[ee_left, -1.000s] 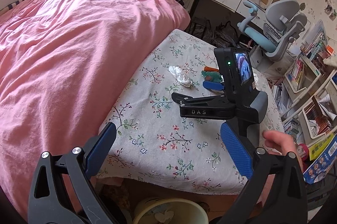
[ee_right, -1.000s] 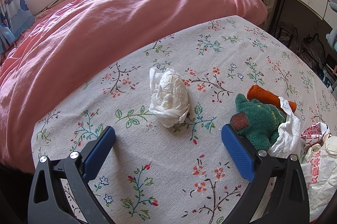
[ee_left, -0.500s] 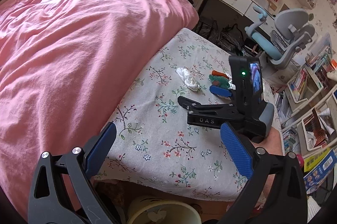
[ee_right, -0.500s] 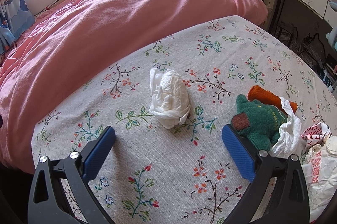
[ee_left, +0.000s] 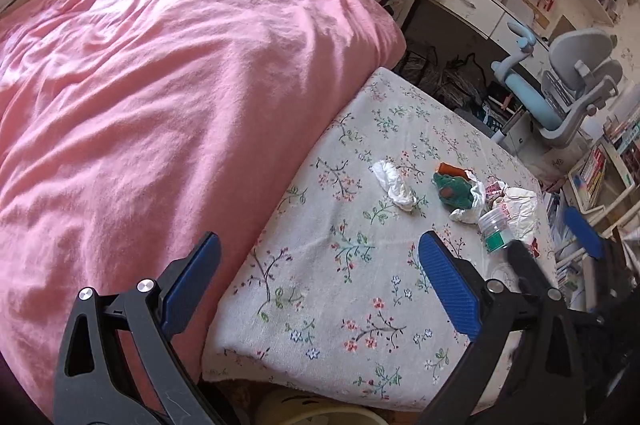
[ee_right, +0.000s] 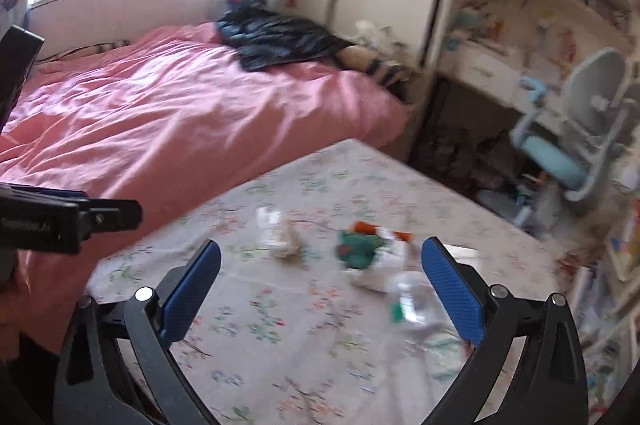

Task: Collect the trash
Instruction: 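Grasp the clear plastic bottle with the right gripper while the left gripper grasps a white tissue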

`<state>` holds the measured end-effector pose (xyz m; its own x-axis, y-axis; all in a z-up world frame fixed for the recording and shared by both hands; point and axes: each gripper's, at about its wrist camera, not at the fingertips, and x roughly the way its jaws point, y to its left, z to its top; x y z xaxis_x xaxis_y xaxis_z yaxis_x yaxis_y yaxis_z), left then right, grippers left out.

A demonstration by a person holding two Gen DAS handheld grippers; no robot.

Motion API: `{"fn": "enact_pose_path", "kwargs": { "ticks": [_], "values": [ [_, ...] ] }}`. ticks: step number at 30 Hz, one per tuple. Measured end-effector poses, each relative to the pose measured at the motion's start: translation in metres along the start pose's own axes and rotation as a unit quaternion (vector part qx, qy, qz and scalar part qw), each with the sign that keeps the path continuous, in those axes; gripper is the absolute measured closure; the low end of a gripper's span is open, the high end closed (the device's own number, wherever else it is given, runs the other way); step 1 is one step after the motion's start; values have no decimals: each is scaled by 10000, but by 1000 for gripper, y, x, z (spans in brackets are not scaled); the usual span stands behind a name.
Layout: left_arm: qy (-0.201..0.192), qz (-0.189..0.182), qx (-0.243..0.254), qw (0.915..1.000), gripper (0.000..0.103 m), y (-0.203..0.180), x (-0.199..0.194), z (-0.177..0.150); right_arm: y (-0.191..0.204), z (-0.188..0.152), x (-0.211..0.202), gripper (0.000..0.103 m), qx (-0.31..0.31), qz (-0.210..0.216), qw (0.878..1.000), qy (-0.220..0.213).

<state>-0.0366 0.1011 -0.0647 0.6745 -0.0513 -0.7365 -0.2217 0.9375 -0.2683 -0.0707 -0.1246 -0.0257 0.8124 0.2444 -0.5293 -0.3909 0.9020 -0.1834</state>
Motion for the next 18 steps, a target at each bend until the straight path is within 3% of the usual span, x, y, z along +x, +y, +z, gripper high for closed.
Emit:
{"fn": "enact_pose_path", "kwargs": {
  "ticks": [2, 6, 11, 18],
  "values": [
    [11, -52, 338, 9994, 8, -15, 12, 9, -33, -9, -12, 6, 503, 174, 9986, 64],
    [77, -45, 950, 9954, 8, -48, 42, 16, -91, -22, -22, 6, 1464, 58, 9892, 49],
    [73, 8, 1346, 9909, 8, -76, 68, 20, -100, -29, -15, 6, 1493, 55, 9883, 314],
    [208, 50, 1358, 9905, 8, -93, 107, 33, -75, -38, 6, 8, 899, 311, 9908, 963]
  ]
}}
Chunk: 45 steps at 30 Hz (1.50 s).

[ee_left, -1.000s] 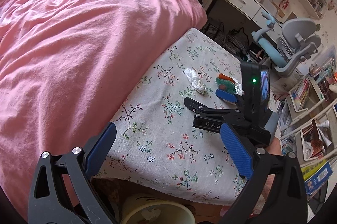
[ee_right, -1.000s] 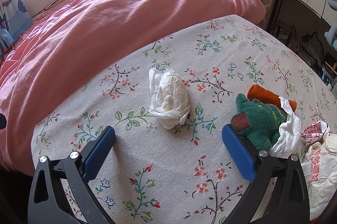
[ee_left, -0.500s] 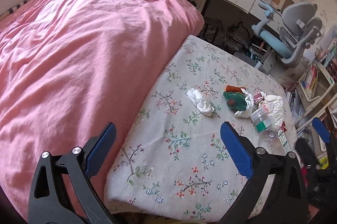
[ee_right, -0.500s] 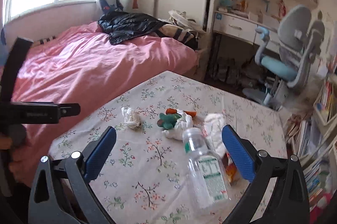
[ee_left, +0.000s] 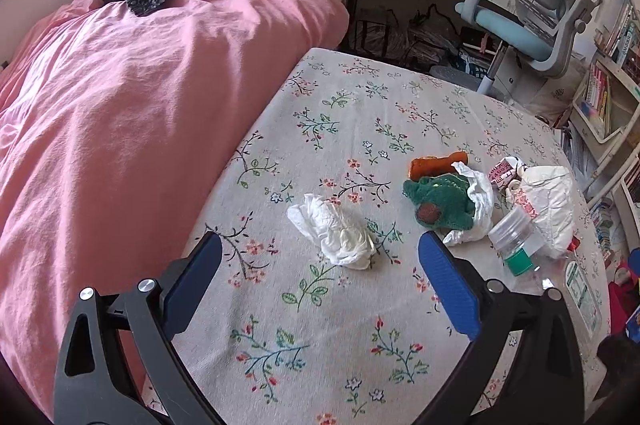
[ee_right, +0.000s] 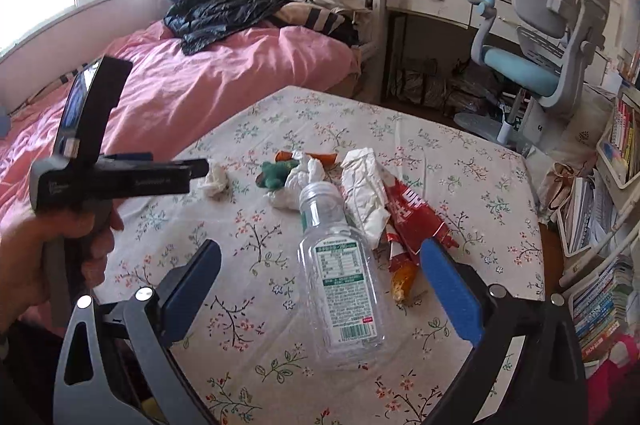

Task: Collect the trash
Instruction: 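Grasp the clear plastic bottle with the right gripper while the left gripper grasps a white tissue, then carry the bottle and tissue over the yellow bin and open both grippers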

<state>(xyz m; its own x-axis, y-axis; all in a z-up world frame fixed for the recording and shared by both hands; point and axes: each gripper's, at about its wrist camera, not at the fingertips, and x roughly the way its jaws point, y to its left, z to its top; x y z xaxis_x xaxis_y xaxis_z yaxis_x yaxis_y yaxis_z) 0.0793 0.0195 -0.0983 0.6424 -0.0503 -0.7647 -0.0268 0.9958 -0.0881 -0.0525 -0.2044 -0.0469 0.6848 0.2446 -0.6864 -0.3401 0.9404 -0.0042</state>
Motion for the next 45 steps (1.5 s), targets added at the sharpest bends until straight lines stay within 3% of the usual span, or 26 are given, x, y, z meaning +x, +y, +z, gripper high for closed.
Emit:
{"fn": "enact_pose_path", "kwargs": {
  "ticks": [3, 8, 10, 12, 14, 16, 20, 27, 37, 45],
  "values": [
    [55, 47, 154, 9999, 11, -9, 13, 2, 0, -6, 14, 10, -71, -3, 9995, 293],
    [197, -1, 244, 9995, 35, -14, 27, 2, -3, -8, 29, 20, -124, -127, 9981, 585],
    [293, -86, 311, 9991, 49, -14, 33, 1, -4, -9, 34, 21, -119, -137, 9975, 690],
    [417, -204, 351, 9983, 78, -15, 38, -2, -4, -12, 41, 23, -165, -186, 9962, 835],
    [409, -379, 360, 9978, 84, -15, 36, -3, -5, -14, 47, 36, -153, -156, 9951, 967],
    [394, -565, 366, 9970, 86, -14, 32, -3, -9, -16, 52, 49, 27, 28, 9940, 1091],
    [264, -851, 238, 9957, 88, -9, 14, -1, -12, -16, 48, 49, 362, 550, 9923, 1047],
    [-161, -1246, 17, 9921, 88, 7, -39, -1, -4, -16, 21, 49, 736, 1100, 9892, 627],
    [-446, -1190, 321, 9914, 88, 12, -98, -29, 16, -38, -26, 49, 1246, 1700, 9775, 115],
    [-616, -1047, 524, 9912, 88, 15, -136, -57, 71, -96, -60, 49, 999, 2041, 9724, 530]
  ]
}}
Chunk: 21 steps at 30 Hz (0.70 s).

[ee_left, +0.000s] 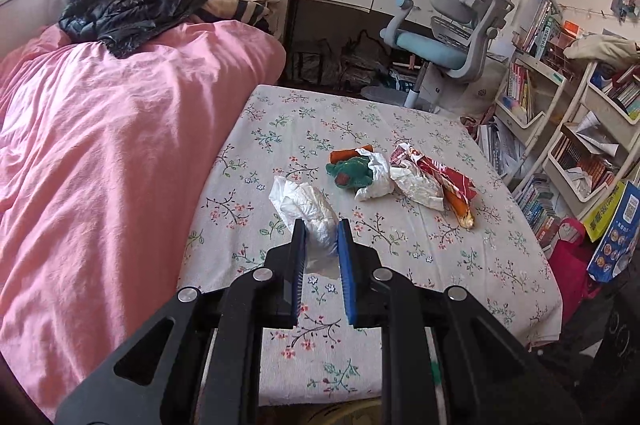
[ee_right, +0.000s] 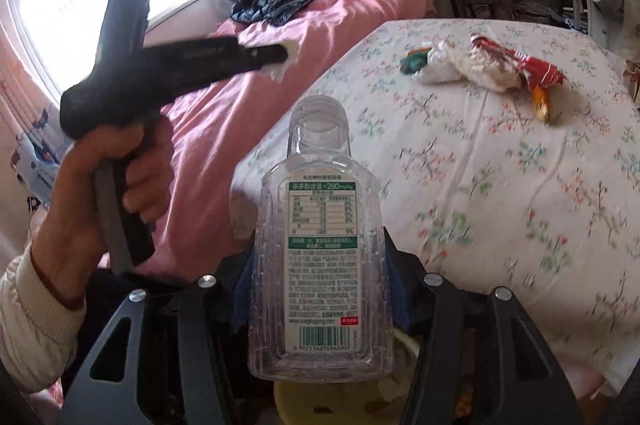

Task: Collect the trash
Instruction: 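Carry the bottle and tissue over the yellow bin and open both grippers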

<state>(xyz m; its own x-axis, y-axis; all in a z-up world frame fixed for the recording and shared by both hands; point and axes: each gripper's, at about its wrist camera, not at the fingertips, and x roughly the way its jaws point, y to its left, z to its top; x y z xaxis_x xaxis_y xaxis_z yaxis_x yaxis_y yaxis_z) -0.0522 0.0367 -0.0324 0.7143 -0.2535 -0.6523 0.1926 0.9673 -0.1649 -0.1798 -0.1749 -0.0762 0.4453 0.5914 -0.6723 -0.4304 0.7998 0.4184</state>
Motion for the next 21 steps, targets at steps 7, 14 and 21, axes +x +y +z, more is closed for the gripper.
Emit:
{"fn": "enact_pose_path", "kwargs": {
  "ticks": [7, 14, 21],
  "values": [
    [26, -4, 138, 9999, 88, -10, -19, -23, 25, -58, 25, 49, -273, -150, 9953, 919],
    [223, -78, 221, 9995, 88, -20, -31, -52, 20, -70, 36, 38, -209, -520, 9918, 1150],
    [700, -242, 493, 9960, 88, -43, -37, -102, 1, -60, 11, 20, 227, -1236, 9917, 269]
  ]
}}
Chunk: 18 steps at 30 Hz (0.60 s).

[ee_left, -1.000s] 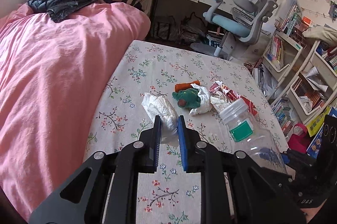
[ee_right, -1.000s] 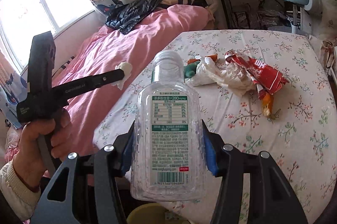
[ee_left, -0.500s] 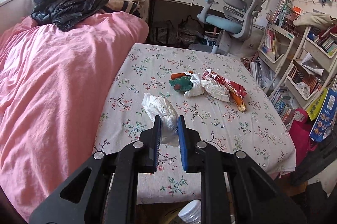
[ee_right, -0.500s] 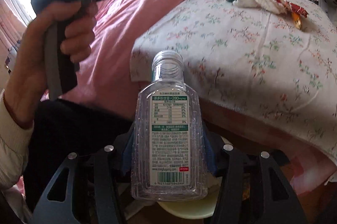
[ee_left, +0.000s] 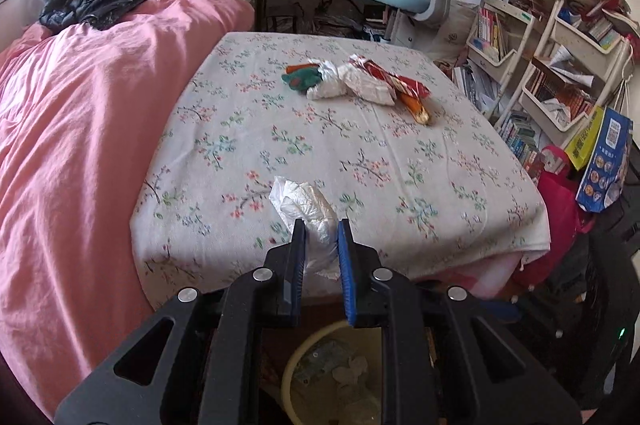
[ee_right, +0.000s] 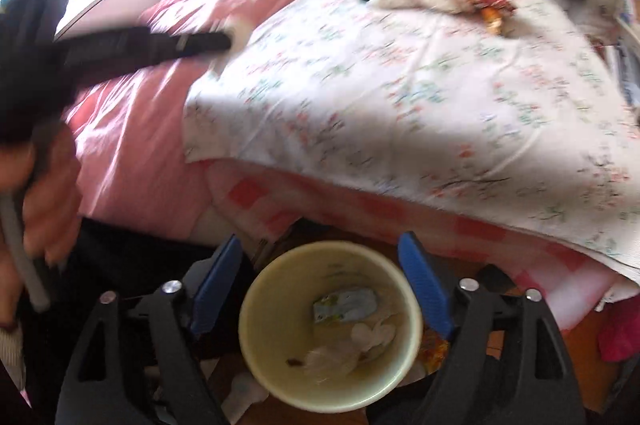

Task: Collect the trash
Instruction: 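Carry the bottle and tissue over the yellow bin and open both grippers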

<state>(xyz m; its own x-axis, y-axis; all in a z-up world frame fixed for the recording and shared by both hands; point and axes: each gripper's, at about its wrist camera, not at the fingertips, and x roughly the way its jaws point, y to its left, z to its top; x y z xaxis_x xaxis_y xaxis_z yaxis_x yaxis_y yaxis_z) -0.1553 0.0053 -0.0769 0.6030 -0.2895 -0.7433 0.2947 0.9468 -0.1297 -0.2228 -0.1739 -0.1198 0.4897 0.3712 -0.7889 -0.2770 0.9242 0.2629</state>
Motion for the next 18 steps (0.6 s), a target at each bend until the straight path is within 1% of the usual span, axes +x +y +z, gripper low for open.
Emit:
{"fn": "enact_pose_path", "kwargs": {
  "ticks": [3, 6, 7, 9, 11, 13, 14, 15, 16, 18],
  "values": [
    [320, -148, 124, 9993, 88, -13, 5, -23, -5, 7, -13, 18, 171, -478, 9980, -375],
    [671, -226, 243, 9972, 87, -25, 9, -46, -13, 9, -28, 14, 297, -1031, 9912, -779],
    [851, -296, 279, 9955, 86, -28, 12, -53, -14, 10, -33, 11, 348, -1189, 9881, -914],
    [1161, -328, 314, 9922, 85, -32, 17, -65, -18, 9, -40, 9, 417, -1352, 9835, -1130],
    [1411, -345, 348, 9888, 79, -34, 23, -72, -20, 10, -41, 9, 444, -1332, 9826, -1214],
    [1349, -265, 306, 9900, 69, -34, 21, -72, -21, 11, -40, 9, 404, -1372, 9817, -1258],
    [1250, -235, 247, 9916, 59, -32, 19, -70, -21, 11, -41, 9, 379, -1373, 9814, -1286],
    [1137, -204, 173, 9932, 53, -29, 16, -68, -20, 12, -41, 9, 349, -1358, 9813, -1316],
    [991, -142, 89, 9949, 52, -26, 13, -65, -20, 12, -43, 9, 318, -1351, 9812, -1339],
    [660, 45, -77, 9978, 41, -19, 5, -59, -19, 13, -45, 9, 251, -1356, 9807, -1384]
  ]
}}
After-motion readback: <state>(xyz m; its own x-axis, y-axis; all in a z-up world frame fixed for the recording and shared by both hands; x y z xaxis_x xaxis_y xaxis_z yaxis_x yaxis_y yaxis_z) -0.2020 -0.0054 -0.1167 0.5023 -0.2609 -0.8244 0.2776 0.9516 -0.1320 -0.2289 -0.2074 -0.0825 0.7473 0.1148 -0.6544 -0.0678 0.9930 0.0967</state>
